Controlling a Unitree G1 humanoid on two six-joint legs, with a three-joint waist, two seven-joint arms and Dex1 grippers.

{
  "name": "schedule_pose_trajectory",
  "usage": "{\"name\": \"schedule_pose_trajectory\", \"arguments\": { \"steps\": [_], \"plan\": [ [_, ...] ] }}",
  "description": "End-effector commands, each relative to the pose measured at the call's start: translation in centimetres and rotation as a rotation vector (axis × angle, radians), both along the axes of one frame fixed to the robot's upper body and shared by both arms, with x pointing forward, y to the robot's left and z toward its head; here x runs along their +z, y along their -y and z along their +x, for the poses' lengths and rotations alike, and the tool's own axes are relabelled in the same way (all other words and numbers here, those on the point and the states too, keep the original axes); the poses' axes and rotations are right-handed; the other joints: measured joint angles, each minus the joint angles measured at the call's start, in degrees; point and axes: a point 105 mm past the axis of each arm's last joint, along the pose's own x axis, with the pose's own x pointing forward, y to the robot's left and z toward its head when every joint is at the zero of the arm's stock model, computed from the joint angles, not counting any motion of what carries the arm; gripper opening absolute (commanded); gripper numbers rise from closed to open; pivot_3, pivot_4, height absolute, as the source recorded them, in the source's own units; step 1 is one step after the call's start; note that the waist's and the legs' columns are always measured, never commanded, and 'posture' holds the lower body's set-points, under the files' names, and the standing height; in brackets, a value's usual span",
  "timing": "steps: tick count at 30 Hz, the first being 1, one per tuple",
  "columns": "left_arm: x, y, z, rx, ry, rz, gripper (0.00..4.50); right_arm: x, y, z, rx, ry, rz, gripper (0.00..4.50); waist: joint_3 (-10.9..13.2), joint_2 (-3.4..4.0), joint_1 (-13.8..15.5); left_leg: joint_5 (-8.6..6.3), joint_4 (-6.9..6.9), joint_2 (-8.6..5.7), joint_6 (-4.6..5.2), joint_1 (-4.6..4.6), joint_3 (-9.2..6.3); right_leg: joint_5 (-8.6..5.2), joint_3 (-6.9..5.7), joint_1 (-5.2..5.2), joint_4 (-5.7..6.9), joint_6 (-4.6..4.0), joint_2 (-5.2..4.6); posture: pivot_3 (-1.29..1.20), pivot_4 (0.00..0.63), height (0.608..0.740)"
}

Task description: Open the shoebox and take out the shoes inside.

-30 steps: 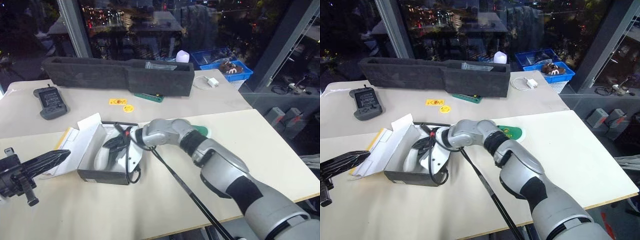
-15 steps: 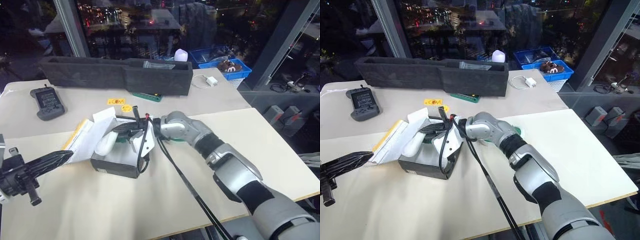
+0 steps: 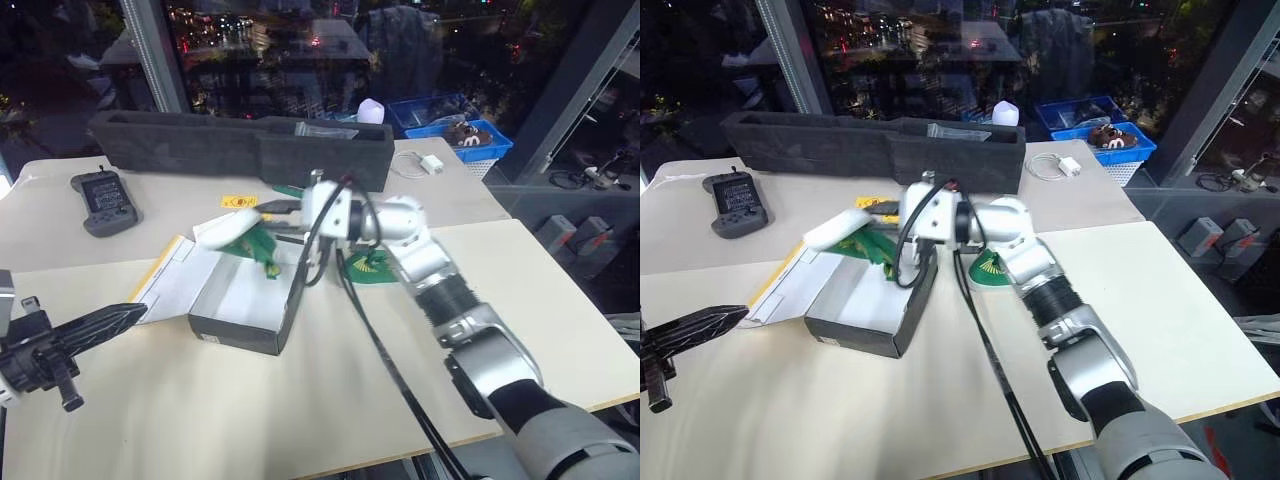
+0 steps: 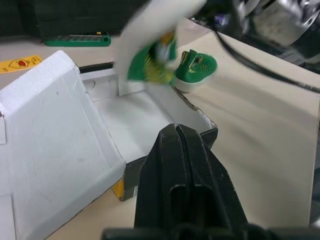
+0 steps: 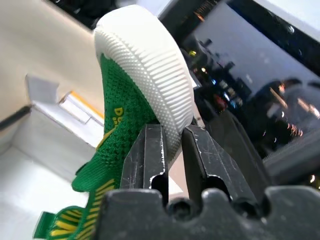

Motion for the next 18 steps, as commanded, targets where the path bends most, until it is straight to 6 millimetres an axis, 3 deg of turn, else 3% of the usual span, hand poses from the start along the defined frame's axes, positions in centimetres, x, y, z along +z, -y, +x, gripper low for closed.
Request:
{"name": "schedule_pose_trajectory", "arguments": {
  "steps": [1, 8, 12, 18],
  "plan": [
    [0.3, 0.2, 0.3, -0.018, 0.030, 0.009, 0.00, 4.1, 3.3, -0.3, -0.059, -0.056, 0.138, 0.19, 0.04, 0.05, 0.19, 0.00, 0.00, -0.02, 0.00, 0.00, 0.02, 0.00, 0.01, -0.01, 0.00, -0.01, -0.02, 0.00, 0.150, 0.738],
    [0.0, 0.5, 0.7, -0.048, 0.021, 0.004, 0.00, 0.9, 6.9, -0.9, -0.148, -0.111, -0.040, 0.19, 0.10, 0.12, 0.51, 0.00, -0.03, -0.03, 0.00, -0.01, 0.07, -0.04, 0.01, -0.01, -0.07, 0.00, -0.02, 0.00, 0.150, 0.738],
    [-0.1, 0.5, 1.1, -0.055, 0.019, 0.005, 0.00, -2.1, 10.6, -0.9, -0.223, -0.105, -0.323, 0.19, 0.30, 0.28, 0.65, 0.00, 0.01, -0.10, 0.01, -0.08, 0.17, -0.02, 0.08, -0.08, -0.09, 0.06, -0.09, 0.00, 0.150, 0.738],
    [-0.1, 0.7, 1.4, -0.065, 0.018, 0.005, 0.00, -3.9, 11.3, -2.3, -0.128, -0.152, -0.535, 0.19, 0.33, 0.26, 0.22, 0.00, -0.01, -0.05, 0.01, -0.04, 0.15, -0.03, 0.08, -0.08, -0.10, 0.06, -0.02, 0.00, 0.150, 0.738]
  ]
}}
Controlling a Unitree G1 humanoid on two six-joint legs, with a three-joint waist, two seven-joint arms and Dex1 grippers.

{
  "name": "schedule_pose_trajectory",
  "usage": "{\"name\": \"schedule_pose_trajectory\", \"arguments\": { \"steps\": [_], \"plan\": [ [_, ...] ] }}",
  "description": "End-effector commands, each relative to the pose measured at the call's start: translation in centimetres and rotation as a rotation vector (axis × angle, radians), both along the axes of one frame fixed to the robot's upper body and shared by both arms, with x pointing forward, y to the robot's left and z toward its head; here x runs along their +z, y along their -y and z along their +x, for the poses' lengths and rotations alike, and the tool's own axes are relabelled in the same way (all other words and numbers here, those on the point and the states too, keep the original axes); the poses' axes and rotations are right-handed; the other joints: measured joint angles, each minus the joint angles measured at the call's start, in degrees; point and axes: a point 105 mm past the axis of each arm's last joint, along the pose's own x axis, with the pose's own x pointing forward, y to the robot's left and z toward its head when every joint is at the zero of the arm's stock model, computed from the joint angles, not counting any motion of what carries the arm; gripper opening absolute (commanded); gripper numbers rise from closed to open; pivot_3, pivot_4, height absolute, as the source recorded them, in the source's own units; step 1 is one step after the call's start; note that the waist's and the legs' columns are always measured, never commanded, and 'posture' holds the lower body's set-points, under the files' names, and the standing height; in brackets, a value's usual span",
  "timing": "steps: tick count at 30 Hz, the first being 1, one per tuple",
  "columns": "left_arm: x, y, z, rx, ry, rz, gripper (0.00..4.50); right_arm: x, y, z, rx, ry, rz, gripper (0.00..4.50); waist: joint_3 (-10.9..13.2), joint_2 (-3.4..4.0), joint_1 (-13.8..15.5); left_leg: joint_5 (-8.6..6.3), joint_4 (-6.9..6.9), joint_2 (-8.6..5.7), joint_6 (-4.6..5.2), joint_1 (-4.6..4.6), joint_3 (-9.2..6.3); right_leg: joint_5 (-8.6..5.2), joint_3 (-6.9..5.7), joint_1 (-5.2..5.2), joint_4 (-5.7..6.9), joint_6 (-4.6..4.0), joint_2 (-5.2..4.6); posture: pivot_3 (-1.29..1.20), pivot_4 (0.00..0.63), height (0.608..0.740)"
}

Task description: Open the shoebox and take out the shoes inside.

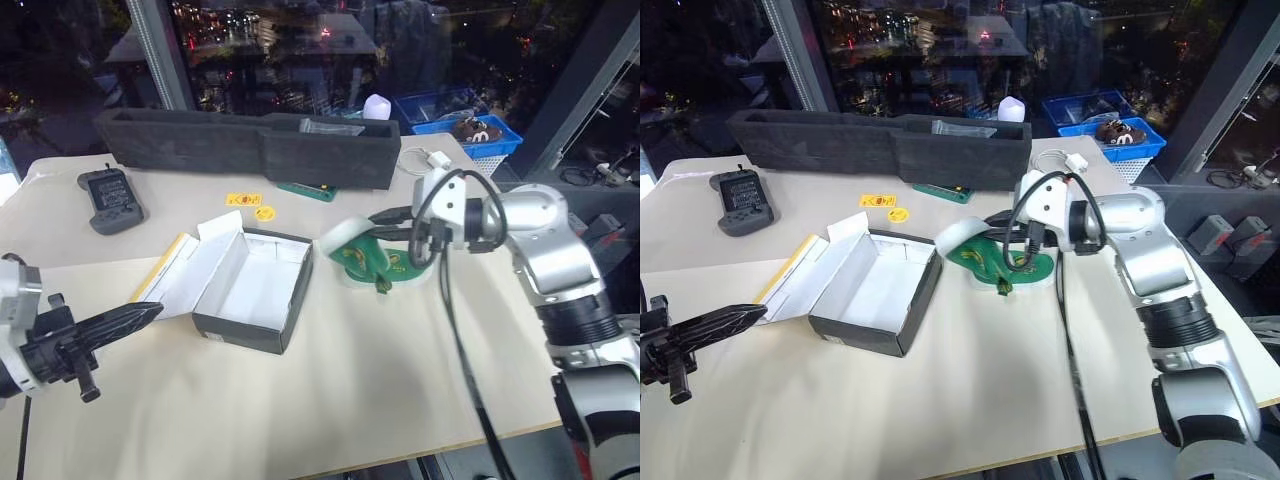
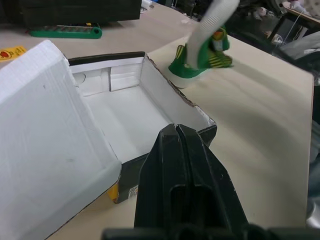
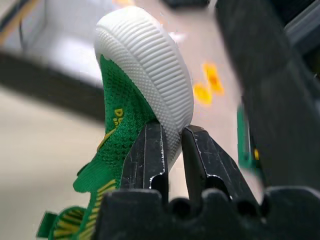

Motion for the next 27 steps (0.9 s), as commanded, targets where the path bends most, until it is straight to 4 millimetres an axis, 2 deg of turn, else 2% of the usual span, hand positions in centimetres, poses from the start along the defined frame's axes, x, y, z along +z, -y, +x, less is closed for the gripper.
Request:
{"name": "schedule_pose_trajectory", "arguments": {
  "steps": [1, 8, 13, 16, 17, 21, 23, 27],
  "plan": [
    [0.5, 0.1, 0.2, -0.014, 0.029, 0.024, 0.00, -1.0, -0.4, -2.4, 0.160, -0.067, -0.170, 0.19, 0.02, 0.02, -0.11, 0.00, 0.00, 0.00, 0.00, 0.01, 0.00, 0.00, 0.00, 0.01, 0.02, 0.00, 0.00, 0.00, 0.150, 0.738],
    [0.5, 0.4, 0.5, -0.025, 0.031, 0.022, 0.00, -6.2, -0.8, -5.3, 0.398, -0.271, -0.475, 0.19, 0.06, 0.02, 0.08, 0.00, 0.04, -0.02, 0.00, 0.04, 0.00, 0.00, 0.00, 0.07, 0.00, 0.02, -0.03, 0.00, 0.150, 0.738],
    [0.6, 0.7, 0.1, -0.029, 0.032, 0.020, 0.00, -7.9, 1.0, -3.6, 0.362, -0.292, -0.633, 0.19, 0.06, 0.01, 0.91, -0.01, 0.14, -0.05, -0.01, 0.11, 0.01, 0.01, -0.05, 0.14, 0.00, 0.03, -0.11, 0.00, 0.150, 0.738],
    [0.5, 0.7, -0.2, -0.021, 0.028, 0.020, 0.00, -6.9, 1.9, -1.4, 0.285, -0.266, -0.656, 0.19, 0.06, 0.01, 1.83, -0.05, 0.31, -0.06, -0.08, 0.14, 0.02, 0.01, -0.12, 0.19, -0.05, 0.04, -0.21, 0.00, 0.150, 0.738],
    [0.4, 0.7, -0.2, -0.020, 0.027, 0.019, 0.00, -6.6, 2.5, -0.5, 0.247, -0.253, -0.671, 0.19, 0.06, 0.02, 2.16, -0.27, 0.37, -0.06, -0.44, 0.18, 0.04, 0.03, -0.15, 0.15, -0.15, 0.07, -0.26, 0.00, 0.150, 0.738],
    [0.4, 0.8, -0.2, -0.019, 0.026, 0.021, 0.00, -6.5, 3.9, 1.1, 0.177, -0.244, -0.735, 0.19, 0.08, 0.06, 3.15, -0.34, 0.55, -0.13, -0.56, -0.08, 0.07, 0.11, -0.16, 0.25, -0.70, 0.20, -0.34, 0.00, 0.150, 0.738],
    [0.4, 0.9, -0.1, -0.023, 0.026, 0.024, 0.00, -7.4, 4.9, 1.9, 0.132, -0.255, -0.802, 0.19, 0.09, 0.07, 3.54, -0.34, 0.78, -0.17, -0.56, -0.22, 0.10, 0.11, -0.11, 0.25, -0.72, 0.22, -0.41, 0.00, 0.150, 0.738],
    [0.5, 0.9, 0.1, -0.023, 0.028, 0.029, 0.00, -10.6, 5.8, 2.1, 0.132, -0.324, -0.892, 0.19, 0.02, -0.04, 3.76, -0.36, 0.88, -0.20, -0.50, -0.45, 0.12, 0.23, -0.10, 0.24, -0.79, 0.41, -0.42, 0.00, 0.150, 0.738]
  ]
}}
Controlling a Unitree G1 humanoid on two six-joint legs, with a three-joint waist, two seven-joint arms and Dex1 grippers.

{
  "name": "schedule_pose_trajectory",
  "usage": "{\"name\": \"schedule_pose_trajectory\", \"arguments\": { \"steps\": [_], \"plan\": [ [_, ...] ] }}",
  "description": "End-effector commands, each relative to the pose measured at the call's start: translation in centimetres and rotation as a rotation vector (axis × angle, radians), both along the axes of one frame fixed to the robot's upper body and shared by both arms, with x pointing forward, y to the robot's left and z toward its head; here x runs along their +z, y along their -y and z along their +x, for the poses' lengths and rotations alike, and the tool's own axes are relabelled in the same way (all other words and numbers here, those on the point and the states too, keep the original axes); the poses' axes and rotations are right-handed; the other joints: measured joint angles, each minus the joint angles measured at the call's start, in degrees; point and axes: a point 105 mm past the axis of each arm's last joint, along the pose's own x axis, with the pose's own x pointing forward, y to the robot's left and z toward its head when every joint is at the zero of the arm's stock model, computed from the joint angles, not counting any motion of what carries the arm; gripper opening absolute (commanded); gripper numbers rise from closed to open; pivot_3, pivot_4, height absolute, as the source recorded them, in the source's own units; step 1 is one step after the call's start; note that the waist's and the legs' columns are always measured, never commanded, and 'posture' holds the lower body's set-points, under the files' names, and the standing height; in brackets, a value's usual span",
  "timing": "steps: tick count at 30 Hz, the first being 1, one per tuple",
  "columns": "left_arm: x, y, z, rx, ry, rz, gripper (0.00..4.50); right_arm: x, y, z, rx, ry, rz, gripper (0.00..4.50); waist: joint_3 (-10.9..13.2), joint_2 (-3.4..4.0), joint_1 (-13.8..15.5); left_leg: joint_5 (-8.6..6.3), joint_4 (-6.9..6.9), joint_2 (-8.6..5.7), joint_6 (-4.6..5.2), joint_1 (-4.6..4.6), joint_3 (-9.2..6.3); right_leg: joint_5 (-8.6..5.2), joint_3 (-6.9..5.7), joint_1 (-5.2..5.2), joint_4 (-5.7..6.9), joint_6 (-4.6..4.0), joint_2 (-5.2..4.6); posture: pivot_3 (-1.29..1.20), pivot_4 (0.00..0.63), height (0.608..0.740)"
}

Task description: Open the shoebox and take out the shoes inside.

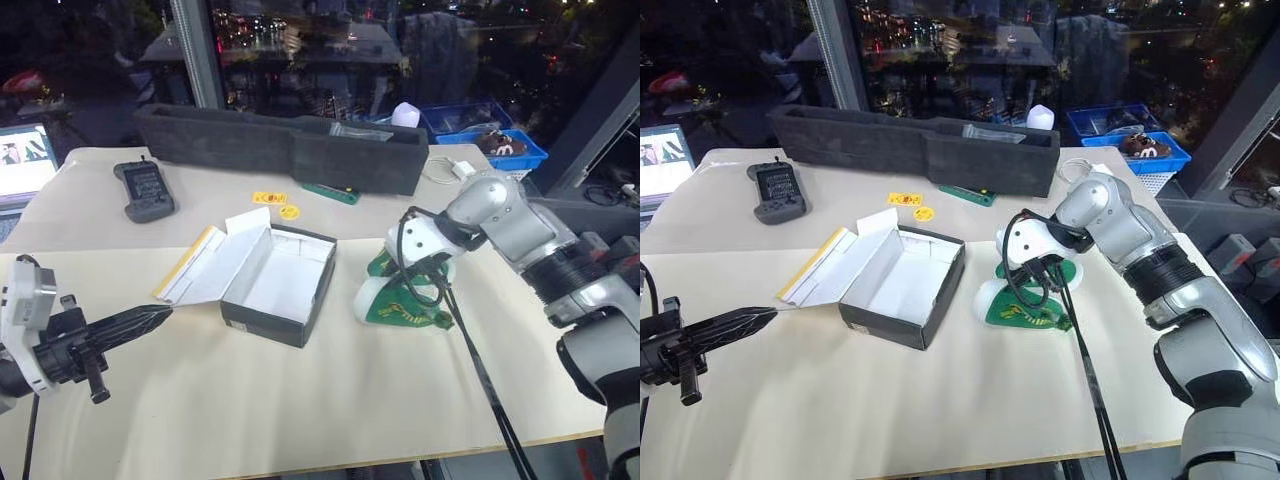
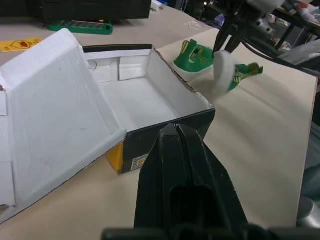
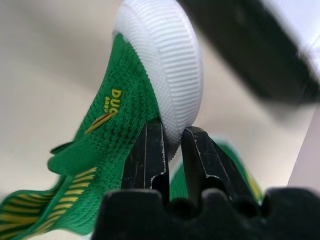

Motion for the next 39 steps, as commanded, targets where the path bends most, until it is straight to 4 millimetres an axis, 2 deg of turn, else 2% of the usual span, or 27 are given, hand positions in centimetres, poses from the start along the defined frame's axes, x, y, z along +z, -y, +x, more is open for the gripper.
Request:
{"name": "schedule_pose_trajectory", "arguments": {
  "steps": [1, 5, 9, 12, 14, 15, 19, 24, 25, 27, 32, 36, 39],
  "plan": [
    [0.8, 0.3, 0.1, -0.017, 0.037, 0.025, 0.00, -4.3, 3.3, -0.1, -0.044, -0.093, -0.211, 0.19, -0.05, -0.03, 0.00, -0.02, 0.00, 0.00, 0.04, -0.04, 0.00, 0.05, 0.00, -0.01, 0.04, 0.06, 0.00, 0.00, 0.150, 0.738],
    [0.9, 0.5, 0.2, -0.022, 0.037, 0.023, 0.00, -6.6, 3.8, 0.1, -0.050, -0.119, -0.279, 0.19, -0.12, -0.04, 0.64, 0.13, -0.08, 0.04, 0.57, -0.07, -0.15, -0.13, -0.05, 0.14, 0.27, 0.15, 0.15, 0.00, 0.150, 0.738],
    [1.0, 0.6, 0.2, -0.025, 0.040, 0.023, 0.00, -7.2, 3.5, 0.8, -0.069, -0.092, -0.267, 0.19, -0.45, -0.13, 0.51, -0.17, -0.12, -0.02, 0.66, -0.06, -0.12, -0.23, -0.01, 0.35, 0.17, 0.29, 0.10, 0.00, 0.150, 0.738],
    [1.0, 0.6, 0.2, -0.024, 0.040, 0.026, 0.00, -7.2, 3.5, 0.9, -0.072, -0.089, -0.265, 0.19, -0.68, -0.43, 0.33, -0.26, -0.08, 0.00, 0.68, 0.30, -0.13, -0.39, -0.04, 0.81, 0.06, 0.39, 0.10, 0.00, 0.150, 0.738],
    [1.0, 0.6, 0.2, -0.023, 0.038, 0.026, 0.00, -7.0, 3.3, 1.1, -0.091, -0.086, -0.233, 1.11, -0.68, -0.43, 0.46, -0.36, 0.00, -0.03, 0.59, 0.66, -0.12, -0.42, -0.04, 0.98, -0.06, 0.40, 0.02, 0.00, 0.150, 0.738],
    [1.0, 0.6, 0.2, -0.025, 0.037, 0.023, 0.00, -6.6, 3.0, 1.3, -0.080, -0.060, -0.208, 1.35, -0.68, -0.43, 0.48, -0.56, 0.01, -0.06, 0.25, 0.76, -0.10, -0.43, -0.02, 1.05, -0.08, 0.40, -0.01, 0.00, 0.150, 0.738],
    [0.9, 0.8, 0.3, -0.030, 0.036, 0.019, 0.00, -4.6, 2.2, 1.7, -0.042, 0.020, -0.130, 2.60, -0.67, -0.40, 0.48, -0.59, 0.02, -0.03, 0.20, 0.77, -0.10, -0.42, -0.02, 1.02, -0.01, 0.40, -0.02, 0.00, 0.150, 0.738],
    [0.8, 0.9, 0.4, -0.034, 0.035, 0.015, 0.00, -1.4, 1.5, 0.7, -0.009, 0.062, -0.030, 2.60, -0.56, -0.22, 0.41, -0.56, 0.01, 0.00, 0.22, 0.64, -0.09, -0.42, -0.01, 1.01, 0.24, 0.38, 0.04, 0.00, 0.150, 0.738],
    [0.8, 0.9, 0.5, -0.035, 0.035, 0.015, 0.00, -0.7, 1.3, 0.3, -0.004, 0.065, -0.006, 2.60, -0.42, 0.00, 0.38, -0.54, 0.02, 0.00, 0.24, 0.53, -0.10, -0.42, -0.01, 0.95, 0.26, 0.38, 0.05, 0.00, 0.150, 0.738],
    [0.8, 0.9, 0.6, -0.038, 0.034, 0.014, 0.00, 0.3, 1.0, -0.7, 0.001, 0.060, 0.046, 2.60, -0.25, 0.27, 0.21, -0.26, 0.01, 0.00, 0.70, 0.38, -0.09, -0.45, 0.01, 0.83, 0.26, 0.36, 0.08, 0.00, 0.150, 0.738],
    [0.7, 1.1, 1.2, -0.034, 0.049, 0.009, 0.00, 4.3, -0.4, -3.4, -0.044, 0.012, 0.312, 2.60, -0.12, 0.48, -0.92, -0.53, -0.06, 0.09, 0.66, 0.19, -0.13, -0.54, 0.04, 0.63, 0.37, 0.60, 0.27, 0.00, 0.150, 0.738],
    [0.7, 0.8, 2.2, 0.007, 0.077, 0.008, 0.00, 7.5, -0.6, -3.3, -0.175, 0.067, 0.549, 2.60, -0.09, 0.52, -1.67, -0.64, -0.06, 0.09, 0.73, 0.12, -0.08, -0.55, 0.13, 0.55, 0.34, 0.58, 0.28, 0.00, 0.150, 0.738],
    [0.8, -0.4, 3.9, 0.145, 0.134, -0.019, 0.00, 9.4, -0.2, -2.2, -0.343, 0.162, 0.765, 2.60, -0.10, 0.52, -1.60, -0.64, -0.04, 0.09, 0.73, 0.16, -0.06, -0.62, 0.13, 0.57, 0.35, 0.72, 0.27, 0.00, 0.150, 0.738]
  ]
}}
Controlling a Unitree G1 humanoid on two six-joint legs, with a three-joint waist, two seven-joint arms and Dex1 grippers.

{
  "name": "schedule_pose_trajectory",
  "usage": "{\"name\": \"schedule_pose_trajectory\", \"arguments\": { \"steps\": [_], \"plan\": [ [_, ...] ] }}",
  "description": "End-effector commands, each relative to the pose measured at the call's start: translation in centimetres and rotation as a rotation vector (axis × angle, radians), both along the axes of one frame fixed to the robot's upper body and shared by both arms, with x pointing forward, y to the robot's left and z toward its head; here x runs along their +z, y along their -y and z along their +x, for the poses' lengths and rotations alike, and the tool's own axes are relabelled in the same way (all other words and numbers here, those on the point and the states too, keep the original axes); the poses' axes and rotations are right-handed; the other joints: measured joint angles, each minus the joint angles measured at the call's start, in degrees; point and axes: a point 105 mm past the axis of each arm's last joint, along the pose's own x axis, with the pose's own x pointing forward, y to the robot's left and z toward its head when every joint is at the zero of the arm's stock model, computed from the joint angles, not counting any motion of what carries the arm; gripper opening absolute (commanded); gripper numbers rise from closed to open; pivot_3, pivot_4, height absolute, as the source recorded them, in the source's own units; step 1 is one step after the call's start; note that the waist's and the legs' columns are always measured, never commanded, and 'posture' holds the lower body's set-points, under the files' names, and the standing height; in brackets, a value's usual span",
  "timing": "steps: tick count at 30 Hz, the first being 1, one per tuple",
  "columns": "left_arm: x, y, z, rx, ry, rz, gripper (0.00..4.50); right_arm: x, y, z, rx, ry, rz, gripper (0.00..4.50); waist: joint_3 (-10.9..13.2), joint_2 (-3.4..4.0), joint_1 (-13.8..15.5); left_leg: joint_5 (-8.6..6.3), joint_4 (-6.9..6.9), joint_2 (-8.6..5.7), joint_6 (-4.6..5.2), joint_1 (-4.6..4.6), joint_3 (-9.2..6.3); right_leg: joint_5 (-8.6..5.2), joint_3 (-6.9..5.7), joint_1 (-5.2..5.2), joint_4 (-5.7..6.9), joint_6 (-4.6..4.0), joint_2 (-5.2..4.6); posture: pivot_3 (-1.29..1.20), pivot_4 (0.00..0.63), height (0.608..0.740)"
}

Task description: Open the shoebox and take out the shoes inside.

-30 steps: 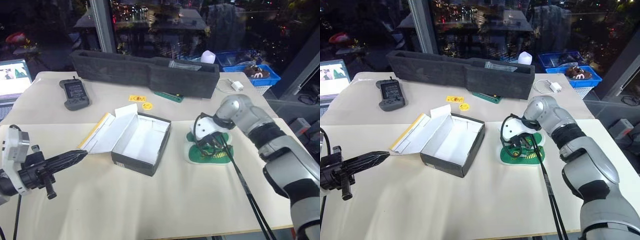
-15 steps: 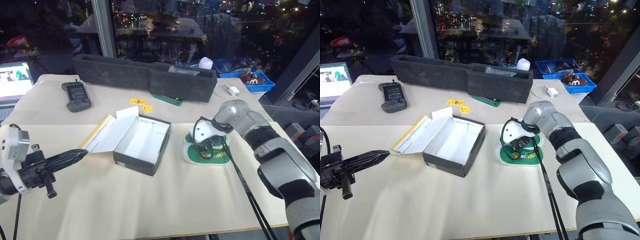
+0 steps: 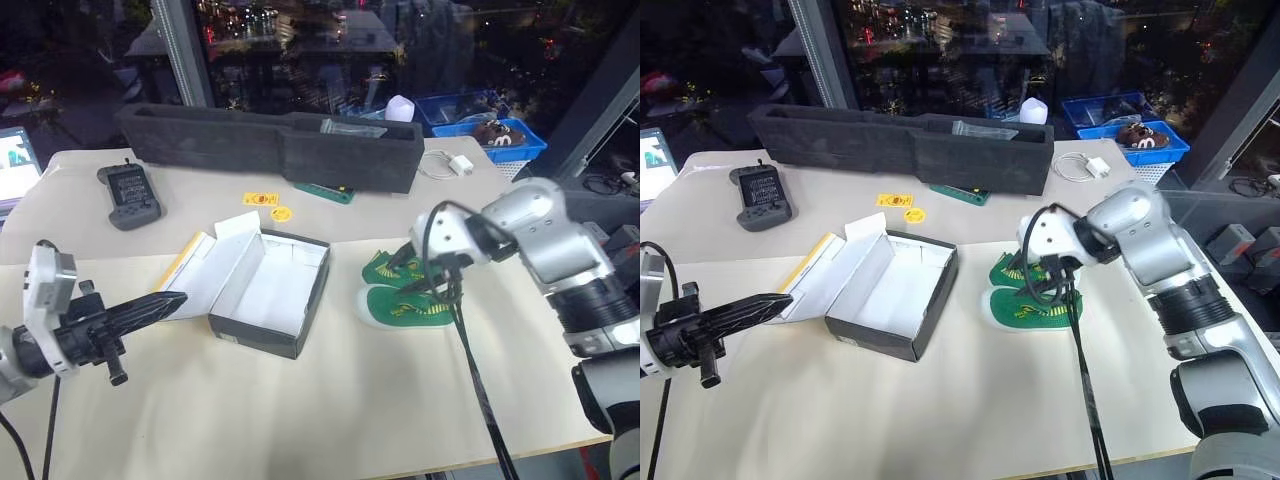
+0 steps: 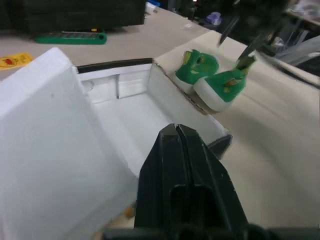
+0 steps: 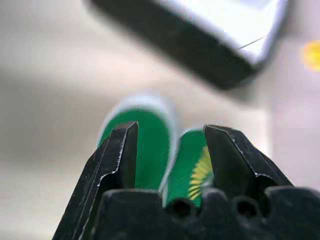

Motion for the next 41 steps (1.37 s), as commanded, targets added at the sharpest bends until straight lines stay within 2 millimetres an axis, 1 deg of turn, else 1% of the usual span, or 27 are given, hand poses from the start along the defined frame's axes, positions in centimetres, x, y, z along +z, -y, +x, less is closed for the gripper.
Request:
{"name": "schedule_pose_trajectory", "arguments": {
  "steps": [1, 3, 5, 6, 7, 8, 10, 11, 13, 15, 18, 20, 21, 22, 24, 31, 41],
  "plan": [
    [0.7, -1.6, 1.9, 0.176, 0.101, -0.031, 0.00, 3.1, 0.9, 1.1, -0.220, 0.094, 0.265, 2.60, 0.00, 0.00, 0.10, 0.00, 0.05, 0.00, 0.00, 0.04, 0.00, 0.00, 0.00, 0.03, 0.05, 0.00, 0.00, 0.00, 0.150, 0.738],
    [0.3, -3.0, 3.3, 0.334, 0.148, -0.052, 0.00, 3.1, 2.1, 2.1, -0.420, 0.118, 0.406, 2.60, 0.00, -0.01, 0.21, 0.00, 0.05, 0.00, 0.00, 0.10, -0.02, 0.03, 0.00, 0.11, 0.04, 0.00, 0.01, 0.00, 0.150, 0.738],
    [-0.6, -5.4, 5.1, 0.573, 0.179, -0.065, 0.00, 1.0, 4.3, 2.6, -0.659, 0.145, 0.490, 2.60, -0.02, -0.03, 0.50, 0.00, 0.10, 0.00, 0.00, 0.19, -0.03, 0.06, 0.02, 0.25, 0.04, 0.03, 0.01, 0.00, 0.150, 0.738],
    [-1.1, -6.0, 5.5, 0.640, 0.178, -0.067, 0.00, 0.4, 5.1, 2.7, -0.728, 0.160, 0.501, 2.60, -0.05, -0.06, 0.74, 0.00, 0.09, -0.01, 0.00, 0.24, -0.04, 0.07, 0.02, 0.34, 0.02, 0.04, 0.01, 0.00, 0.150, 0.738],
    [-1.7, -6.7, 6.0, 0.709, 0.168, -0.073, 0.00, -0.2, 6.5, 3.1, -0.830, 0.204, 0.512, 2.60, -0.05, -0.07, 0.83, 0.00, 0.11, -0.03, 0.00, 0.23, -0.06, 0.07, 0.02, 0.38, 0.02, 0.05, 0.00, 0.00, 0.150, 0.738],
    [-2.3, -7.3, 6.4, 0.767, 0.164, -0.083, 0.00, -0.2, 8.0, 3.5, -0.930, 0.235, 0.569, 2.60, -0.05, -0.07, 0.79, 0.01, 0.13, -0.04, 0.00, 0.19, -0.05, 0.10, 0.04, 0.36, 0.01, 0.07, -0.01, 0.00, 0.150, 0.738],
    [-3.1, -8.3, 7.2, 0.862, 0.163, -0.104, 0.00, -0.2, 9.8, 3.5, -1.056, 0.285, 0.646, 2.60, -0.04, -0.07, 0.69, 0.02, 0.16, -0.15, 0.02, 0.12, 0.00, 0.31, 0.14, 0.29, -0.01, -0.05, -0.08, 0.00, 0.150, 0.738],
    [-3.3, -8.6, 7.4, 0.892, 0.164, -0.111, 0.00, -0.3, 10.2, 3.4, -1.086, 0.295, 0.669, 2.60, -0.04, -0.07, 0.68, 0.04, 0.20, -0.21, 0.06, 0.04, 0.01, 0.41, 0.20, 0.23, -0.01, -0.06, -0.11, 0.00, 0.150, 0.738],
    [-4.6, -9.6, 7.9, 0.955, 0.152, -0.078, 0.00, -1.1, 11.3, 3.2, -1.166, 0.329, 0.694, 2.60, -0.06, -0.09, 0.54, 0.05, 0.22, -0.23, 0.08, 0.05, 0.00, 0.42, 0.21, 0.27, -0.05, 0.01, -0.11, 0.00, 0.150, 0.738],
    [-5.6, -10.9, 8.0, 1.016, 0.141, -0.067, 0.00, -1.9, 12.0, 2.8, -1.214, 0.348, 0.705, 2.60, -0.08, -0.12, 0.33, 0.05, 0.18, -0.22, 0.08, 0.13, -0.02, 0.37, 0.20, 0.33, -0.08, 0.06, -0.09, 0.00, 0.150, 0.738],
    [-6.1, -12.1, 7.9, 1.074, 0.149, -0.050, 0.00, -2.5, 12.4, 2.6, -1.238, 0.376, 0.688, 2.60, -0.08, -0.12, -0.12, 0.04, 0.13, -0.21, 0.10, 0.17, -0.01, 0.35, 0.22, 0.33, -0.06, 0.07, -0.07, 0.00, 0.150, 0.738],
    [-6.8, -14.6, 7.4, 1.197, 0.152, -0.048, 0.00, -3.9, 13.6, 2.5, -1.291, 0.376, 0.655, 2.60, -0.08, -0.12, -0.37, 0.04, 0.13, -0.21, 0.10, 0.15, -0.01, 0.35, 0.25, 0.32, -0.07, 0.08, -0.08, 0.00, 0.150, 0.738],
    [-7.2, -15.7, 7.1, 1.252, 0.163, -0.008, 0.00, -4.8, 14.2, 2.4, -1.317, 0.367, 0.649, 2.60, -0.09, -0.13, -0.46, 0.04, 0.15, -0.21, 0.10, 0.17, -0.01, 0.35, 0.25, 0.34, -0.06, 0.09, -0.08, 0.00, 0.150, 0.738],
    [-7.4, -16.3, 6.8, 1.283, 0.173, 0.021, 0.00, -5.4, 14.6, 2.3, -1.332, 0.361, 0.648, 2.60, -0.10, -0.14, -0.59, 0.05, 0.15, -0.21, 0.10, 0.19, -0.01, 0.31, 0.24, 0.36, -0.06, 0.17, -0.08, 0.00, 0.150, 0.738],
    [-7.5, -16.6, 6.7, 1.302, 0.192, 0.043, 0.00, -6.3, 15.0, 2.2, -1.352, 0.357, 0.636, 2.60, -0.10, -0.14, -0.72, 0.05, 0.15, -0.21, 0.10, 0.25, -0.01, 0.24, 0.24, 0.42, -0.06, 0.28, -0.08, 0.00, 0.150, 0.738],
    [-7.8, -16.5, 6.8, 1.291, 0.211, 0.003, 0.00, -8.0, 14.9, 2.0, -1.352, 0.336, 0.610, 2.60, -0.10, -0.14, -0.83, 0.05, 0.15, -0.21, 0.10, 0.25, -0.01, 0.24, 0.25, 0.41, -0.02, 0.29, -0.09, 0.00, 0.150, 0.738],
    [-8.1, -16.8, 6.2, 1.316, 0.229, -0.039, 0.00, -9.7, 15.0, 2.4, -1.352, 0.309, 0.571, 2.60, -0.10, -0.14, -0.88, 0.04, 0.15, -0.21, 0.10, 0.25, 0.00, 0.25, 0.27, 0.41, -0.03, 0.29, -0.09, 0.00, 0.150, 0.738]
  ]
}}
